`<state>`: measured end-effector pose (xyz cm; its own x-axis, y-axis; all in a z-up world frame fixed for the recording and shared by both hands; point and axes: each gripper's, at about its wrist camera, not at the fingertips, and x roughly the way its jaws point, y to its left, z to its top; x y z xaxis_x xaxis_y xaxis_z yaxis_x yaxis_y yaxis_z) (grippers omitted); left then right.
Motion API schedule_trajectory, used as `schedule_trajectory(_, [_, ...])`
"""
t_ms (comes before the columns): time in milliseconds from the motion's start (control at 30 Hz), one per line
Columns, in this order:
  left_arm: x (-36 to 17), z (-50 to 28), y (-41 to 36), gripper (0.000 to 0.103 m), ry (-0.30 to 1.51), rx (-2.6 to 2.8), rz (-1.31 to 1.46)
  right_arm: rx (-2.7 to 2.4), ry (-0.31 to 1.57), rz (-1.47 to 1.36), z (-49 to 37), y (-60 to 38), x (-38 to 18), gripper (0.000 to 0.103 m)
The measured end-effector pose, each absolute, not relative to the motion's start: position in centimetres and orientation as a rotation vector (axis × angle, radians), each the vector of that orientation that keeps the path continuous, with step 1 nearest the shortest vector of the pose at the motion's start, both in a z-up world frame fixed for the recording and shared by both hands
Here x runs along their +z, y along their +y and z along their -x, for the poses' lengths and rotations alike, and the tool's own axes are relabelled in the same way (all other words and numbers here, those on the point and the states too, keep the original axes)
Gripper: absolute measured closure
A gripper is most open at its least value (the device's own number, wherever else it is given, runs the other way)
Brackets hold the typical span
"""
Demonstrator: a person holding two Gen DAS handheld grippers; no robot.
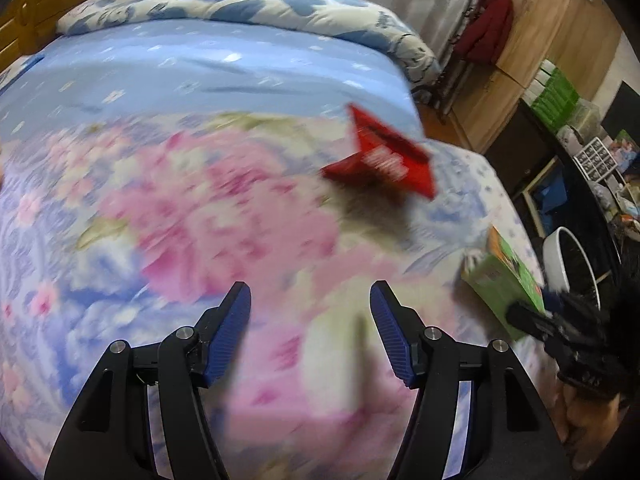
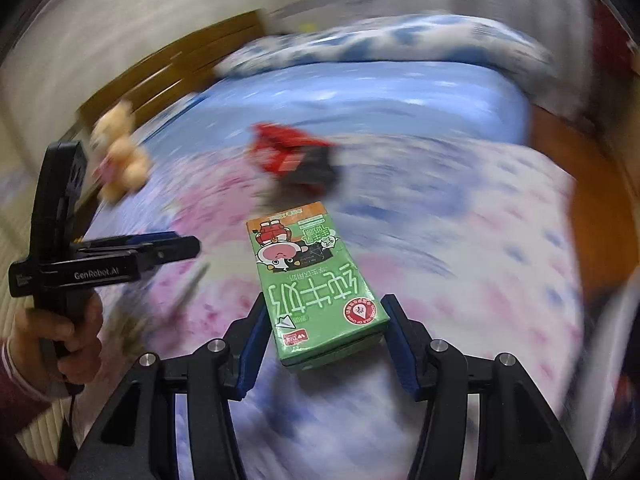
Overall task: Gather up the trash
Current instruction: 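Move both tools back toward the red packet and green carton on the bed, then grasp red snack packet with left tool while right tool grasps green milk carton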
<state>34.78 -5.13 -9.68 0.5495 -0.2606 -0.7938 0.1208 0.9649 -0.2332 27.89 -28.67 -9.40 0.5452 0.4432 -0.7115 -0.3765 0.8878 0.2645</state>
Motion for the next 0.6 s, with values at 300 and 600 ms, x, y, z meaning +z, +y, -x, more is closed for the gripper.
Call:
schedule_trajectory(300, [-8.7, -39.4, -10.3, 0.025, 0.912, -0.198, 0.165, 0.334, 0.835, -0.226, -25.0, -32.2, -9.9, 0.047])
schedule_trajectory(600, [-9.6, -41.3, -10.2, 0.055, 0.883, -0.169, 0.195, 0.298, 0.815, -0.223, -24.3, -31.7, -10.2, 0.046])
